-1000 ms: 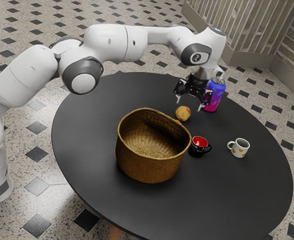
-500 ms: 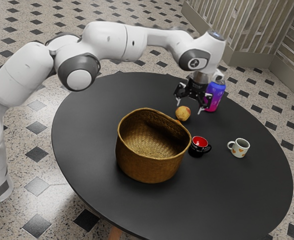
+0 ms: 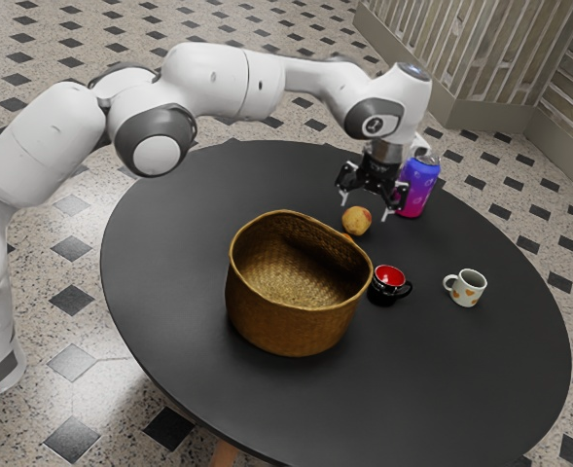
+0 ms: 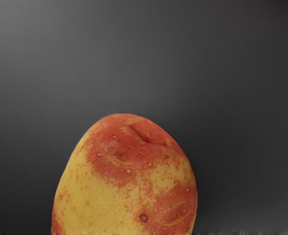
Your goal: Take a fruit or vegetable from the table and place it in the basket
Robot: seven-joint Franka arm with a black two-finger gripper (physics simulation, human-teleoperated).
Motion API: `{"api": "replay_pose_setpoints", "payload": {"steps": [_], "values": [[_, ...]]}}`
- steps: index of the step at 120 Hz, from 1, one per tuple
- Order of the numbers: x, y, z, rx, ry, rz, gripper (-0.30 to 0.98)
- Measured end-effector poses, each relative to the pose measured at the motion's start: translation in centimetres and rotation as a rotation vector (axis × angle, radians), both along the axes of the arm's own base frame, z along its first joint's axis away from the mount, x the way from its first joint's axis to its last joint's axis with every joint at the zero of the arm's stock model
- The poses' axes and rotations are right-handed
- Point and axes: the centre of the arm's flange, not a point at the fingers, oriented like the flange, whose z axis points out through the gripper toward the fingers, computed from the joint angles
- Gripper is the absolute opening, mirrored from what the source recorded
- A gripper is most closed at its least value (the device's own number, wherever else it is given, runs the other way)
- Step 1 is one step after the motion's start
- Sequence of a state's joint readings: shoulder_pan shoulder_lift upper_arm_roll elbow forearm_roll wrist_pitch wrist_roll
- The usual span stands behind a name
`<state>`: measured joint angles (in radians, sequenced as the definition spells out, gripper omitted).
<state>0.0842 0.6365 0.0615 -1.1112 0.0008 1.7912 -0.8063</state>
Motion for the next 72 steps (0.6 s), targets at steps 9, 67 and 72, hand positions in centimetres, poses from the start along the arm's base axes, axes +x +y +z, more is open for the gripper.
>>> {"api": "replay_pose_setpoints", "payload": {"steps": [9, 67, 72], "values": [[-0.1, 0.0, -0.5, -0.003, 0.008, -0.002, 0.69], [-0.1, 0.0, -2.0, -0.024, 0.03, -0.004, 0.69], [-0.1, 0.1, -2.0, -0.025, 0.03, -0.004, 0.69]]}}
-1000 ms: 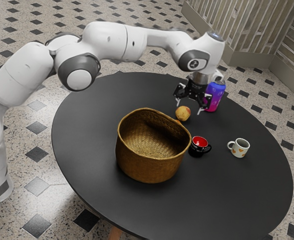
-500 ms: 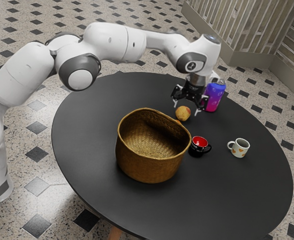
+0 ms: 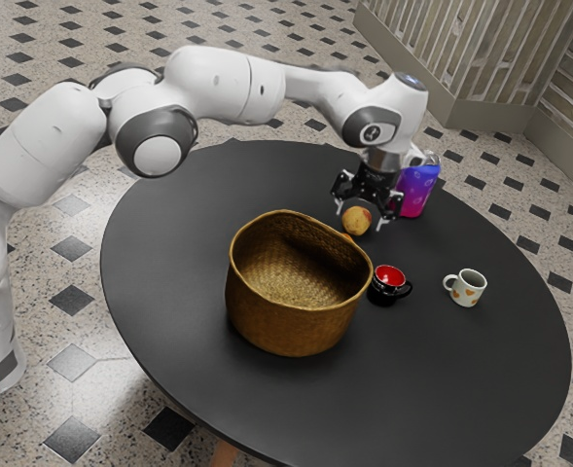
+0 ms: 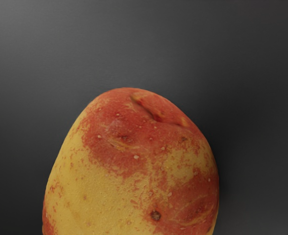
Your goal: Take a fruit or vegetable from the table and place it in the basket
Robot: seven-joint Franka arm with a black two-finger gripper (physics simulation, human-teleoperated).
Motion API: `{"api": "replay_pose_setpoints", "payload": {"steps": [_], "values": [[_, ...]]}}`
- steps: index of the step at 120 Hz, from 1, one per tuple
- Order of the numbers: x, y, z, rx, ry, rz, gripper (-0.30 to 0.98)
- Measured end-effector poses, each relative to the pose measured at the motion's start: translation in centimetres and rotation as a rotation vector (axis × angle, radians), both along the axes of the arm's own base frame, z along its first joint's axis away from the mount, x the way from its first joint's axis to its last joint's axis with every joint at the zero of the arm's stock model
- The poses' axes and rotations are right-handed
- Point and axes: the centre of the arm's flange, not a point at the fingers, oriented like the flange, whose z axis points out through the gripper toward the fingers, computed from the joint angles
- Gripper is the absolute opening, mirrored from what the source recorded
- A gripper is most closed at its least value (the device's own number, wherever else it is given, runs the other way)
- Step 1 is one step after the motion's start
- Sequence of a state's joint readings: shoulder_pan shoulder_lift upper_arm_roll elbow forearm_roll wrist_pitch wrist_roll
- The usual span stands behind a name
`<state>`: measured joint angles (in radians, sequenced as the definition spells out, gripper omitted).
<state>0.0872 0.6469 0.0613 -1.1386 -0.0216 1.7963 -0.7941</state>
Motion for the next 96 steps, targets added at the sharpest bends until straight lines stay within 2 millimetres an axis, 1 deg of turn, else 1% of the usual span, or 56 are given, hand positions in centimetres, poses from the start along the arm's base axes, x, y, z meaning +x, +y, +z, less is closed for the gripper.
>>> {"api": "replay_pose_setpoints", "payload": {"steps": [24, 36, 96], "values": [[0.2, 0.7, 0.3, 0.009, -0.025, -0.004, 0.69], [0.3, 0.8, -0.2, 0.01, -0.025, -0.009, 0.69], [0.2, 0.4, -1.2, 0.003, -0.015, -0.026, 0.69]]}}
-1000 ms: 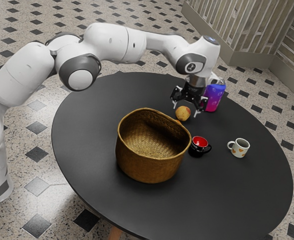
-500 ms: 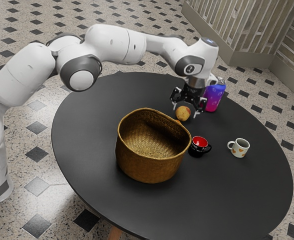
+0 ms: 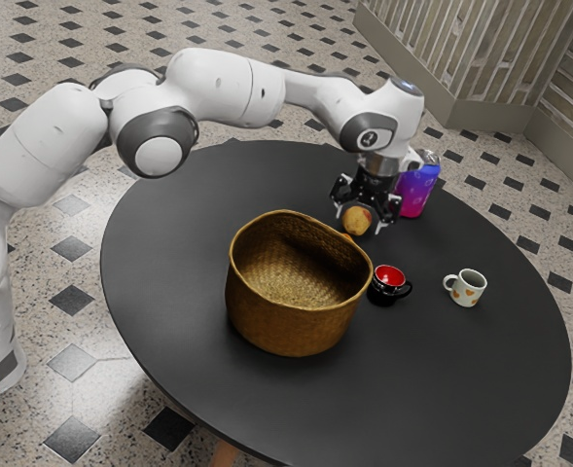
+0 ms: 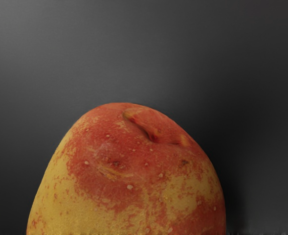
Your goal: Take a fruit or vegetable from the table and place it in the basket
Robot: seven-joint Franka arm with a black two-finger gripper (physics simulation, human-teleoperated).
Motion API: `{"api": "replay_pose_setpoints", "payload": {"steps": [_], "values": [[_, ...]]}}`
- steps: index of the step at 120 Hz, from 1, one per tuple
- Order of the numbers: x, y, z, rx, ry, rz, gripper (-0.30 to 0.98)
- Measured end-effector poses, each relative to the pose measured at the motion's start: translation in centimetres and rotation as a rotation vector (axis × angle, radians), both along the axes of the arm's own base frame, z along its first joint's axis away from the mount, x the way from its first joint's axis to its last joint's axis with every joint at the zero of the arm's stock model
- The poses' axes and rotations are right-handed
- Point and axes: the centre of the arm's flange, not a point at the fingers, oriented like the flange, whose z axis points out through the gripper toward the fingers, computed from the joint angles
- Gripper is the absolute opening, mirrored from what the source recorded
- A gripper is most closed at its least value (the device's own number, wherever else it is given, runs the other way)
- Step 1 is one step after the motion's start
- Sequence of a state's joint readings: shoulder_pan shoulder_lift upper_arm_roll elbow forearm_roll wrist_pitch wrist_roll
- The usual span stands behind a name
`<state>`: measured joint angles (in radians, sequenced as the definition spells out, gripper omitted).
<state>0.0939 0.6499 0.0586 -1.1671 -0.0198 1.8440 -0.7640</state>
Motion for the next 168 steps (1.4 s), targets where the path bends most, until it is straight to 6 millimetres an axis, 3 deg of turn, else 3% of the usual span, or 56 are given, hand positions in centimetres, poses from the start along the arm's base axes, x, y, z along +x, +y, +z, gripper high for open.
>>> {"api": "replay_pose_setpoints", "payload": {"steps": [8, 22, 32, 69, 84, 94, 105, 114, 124, 136, 149, 168], "values": [[0.0, 0.0, 0.0, 0.0, 0.0, -0.001, 0.66], [0.0, 0.0, 0.0, -0.002, -0.001, 0.002, 0.43], [0.0, 0.0, 0.0, 0.0, -0.001, 0.004, 0.34], [0.3, -0.9, 1.2, 0.004, -0.021, -0.01, 0.32], [0.4, -2.3, 4.1, 0.022, -0.067, -0.045, 0.32], [-0.3, -3.5, 8.2, 0.051, -0.119, -0.074, 0.32], [-3.2, -6.9, 13.9, 0.104, -0.166, -0.12, 0.32], [-6.6, -10.5, 17.3, 0.16, -0.18, -0.155, 0.33], [-10.0, -13.4, 19.1, 0.184, -0.181, -0.187, 0.34], [-12.8, -15.1, 20.4, 0.172, -0.184, -0.212, 0.33], [-16.0, -15.6, 19.9, 0.131, -0.139, -0.232, 0.34], [-18.9, -14.5, 16.3, 0.102, -0.021, -0.218, 0.33]]}}
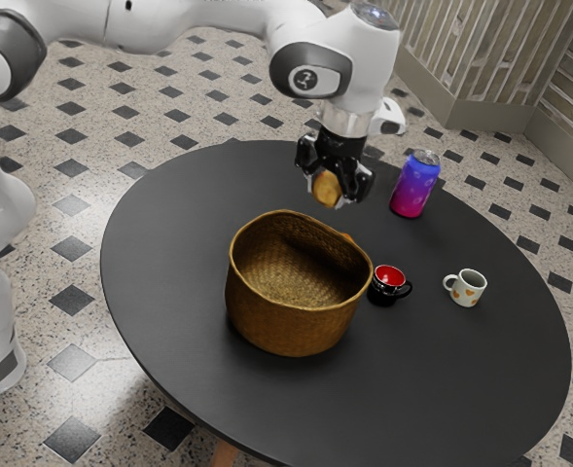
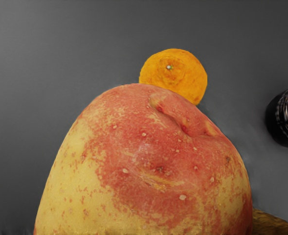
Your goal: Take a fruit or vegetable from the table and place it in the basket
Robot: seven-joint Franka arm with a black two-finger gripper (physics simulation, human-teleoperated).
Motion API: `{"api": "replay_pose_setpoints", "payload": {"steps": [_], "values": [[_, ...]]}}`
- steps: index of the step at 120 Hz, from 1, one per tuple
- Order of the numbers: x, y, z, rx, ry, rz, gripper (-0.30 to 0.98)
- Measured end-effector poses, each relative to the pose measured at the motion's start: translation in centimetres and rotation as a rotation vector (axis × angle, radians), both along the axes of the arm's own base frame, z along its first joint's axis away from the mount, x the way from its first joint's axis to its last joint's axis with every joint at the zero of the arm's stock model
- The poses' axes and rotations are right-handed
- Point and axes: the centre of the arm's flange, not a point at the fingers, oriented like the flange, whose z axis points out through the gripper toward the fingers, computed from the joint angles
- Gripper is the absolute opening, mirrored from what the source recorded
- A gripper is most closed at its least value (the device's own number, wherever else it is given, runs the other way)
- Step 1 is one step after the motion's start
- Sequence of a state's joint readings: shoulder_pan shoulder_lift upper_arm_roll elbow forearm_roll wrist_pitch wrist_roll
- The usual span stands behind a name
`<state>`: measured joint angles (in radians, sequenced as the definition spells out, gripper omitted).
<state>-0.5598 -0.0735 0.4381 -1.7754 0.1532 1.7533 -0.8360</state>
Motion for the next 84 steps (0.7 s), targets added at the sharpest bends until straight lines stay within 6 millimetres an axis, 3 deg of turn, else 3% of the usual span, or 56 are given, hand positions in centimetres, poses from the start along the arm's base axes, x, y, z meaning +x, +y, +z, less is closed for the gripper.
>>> {"api": "replay_pose_setpoints", "payload": {"steps": [11, 29, 55, 71, 84], "values": [[-0.7, 1.0, -1.2, 0.0, 0.041, 0.024, 0.33], [-1.0, 0.6, -1.3, 0.015, 0.058, 0.024, 0.34], [-1.6, 0.7, 0.4, 0.035, 0.031, 0.018, 0.33], [-3.0, -1.2, 2.8, 0.004, -0.01, -0.028, 0.34], [-3.6, -2.1, 3.0, -0.037, -0.002, -0.043, 0.34]]}}
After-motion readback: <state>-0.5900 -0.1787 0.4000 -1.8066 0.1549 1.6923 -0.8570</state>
